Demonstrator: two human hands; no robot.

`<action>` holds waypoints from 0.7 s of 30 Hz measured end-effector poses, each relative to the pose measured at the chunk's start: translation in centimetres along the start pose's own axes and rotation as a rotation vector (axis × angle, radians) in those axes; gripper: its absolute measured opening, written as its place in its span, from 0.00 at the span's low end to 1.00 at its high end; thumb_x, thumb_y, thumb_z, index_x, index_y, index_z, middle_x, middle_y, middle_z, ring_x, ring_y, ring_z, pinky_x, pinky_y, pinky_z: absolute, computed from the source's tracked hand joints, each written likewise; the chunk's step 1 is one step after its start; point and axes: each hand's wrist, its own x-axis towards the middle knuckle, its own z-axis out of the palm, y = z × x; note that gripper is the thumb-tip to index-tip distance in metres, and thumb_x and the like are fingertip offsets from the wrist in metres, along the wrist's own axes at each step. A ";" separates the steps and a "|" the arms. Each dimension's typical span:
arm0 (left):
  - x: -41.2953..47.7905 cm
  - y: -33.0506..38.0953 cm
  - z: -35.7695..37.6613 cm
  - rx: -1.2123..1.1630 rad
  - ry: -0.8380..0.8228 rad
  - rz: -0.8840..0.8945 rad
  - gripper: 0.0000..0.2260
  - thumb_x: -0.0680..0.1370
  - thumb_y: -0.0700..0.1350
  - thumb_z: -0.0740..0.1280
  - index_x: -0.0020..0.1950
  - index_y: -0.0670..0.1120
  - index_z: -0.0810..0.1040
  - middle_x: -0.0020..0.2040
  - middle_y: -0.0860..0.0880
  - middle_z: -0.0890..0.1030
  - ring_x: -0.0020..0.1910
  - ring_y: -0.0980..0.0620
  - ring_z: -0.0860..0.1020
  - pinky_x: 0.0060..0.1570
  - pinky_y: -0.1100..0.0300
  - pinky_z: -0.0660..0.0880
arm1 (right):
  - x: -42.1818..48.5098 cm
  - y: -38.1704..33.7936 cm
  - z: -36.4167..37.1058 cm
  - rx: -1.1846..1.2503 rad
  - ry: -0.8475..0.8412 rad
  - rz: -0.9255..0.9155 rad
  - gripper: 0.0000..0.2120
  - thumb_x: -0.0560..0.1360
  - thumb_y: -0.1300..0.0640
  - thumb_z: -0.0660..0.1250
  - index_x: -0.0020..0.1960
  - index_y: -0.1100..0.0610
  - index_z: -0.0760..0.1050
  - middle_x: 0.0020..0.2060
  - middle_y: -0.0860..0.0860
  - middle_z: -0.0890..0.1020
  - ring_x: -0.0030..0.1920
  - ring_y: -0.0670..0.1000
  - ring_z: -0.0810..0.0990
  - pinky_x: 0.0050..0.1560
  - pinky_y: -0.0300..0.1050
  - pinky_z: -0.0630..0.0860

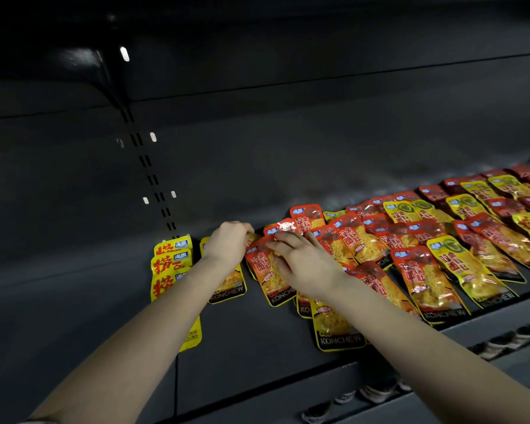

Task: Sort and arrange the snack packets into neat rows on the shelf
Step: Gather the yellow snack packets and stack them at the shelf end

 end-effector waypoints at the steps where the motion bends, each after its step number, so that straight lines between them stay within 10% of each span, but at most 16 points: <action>1: 0.0 0.0 0.0 -0.010 0.009 0.001 0.12 0.79 0.40 0.60 0.59 0.49 0.79 0.57 0.46 0.79 0.56 0.43 0.77 0.52 0.51 0.75 | 0.0 0.0 0.0 0.001 -0.001 -0.001 0.20 0.81 0.50 0.52 0.72 0.48 0.63 0.72 0.49 0.63 0.73 0.53 0.58 0.75 0.57 0.49; 21: 0.5 -0.2 -5.3 0.096 0.531 0.209 0.08 0.75 0.47 0.65 0.44 0.46 0.82 0.50 0.51 0.82 0.51 0.41 0.74 0.51 0.51 0.68 | -0.1 -0.6 -2.6 -0.013 0.009 -0.028 0.23 0.80 0.52 0.55 0.74 0.52 0.59 0.72 0.53 0.62 0.73 0.54 0.59 0.74 0.57 0.49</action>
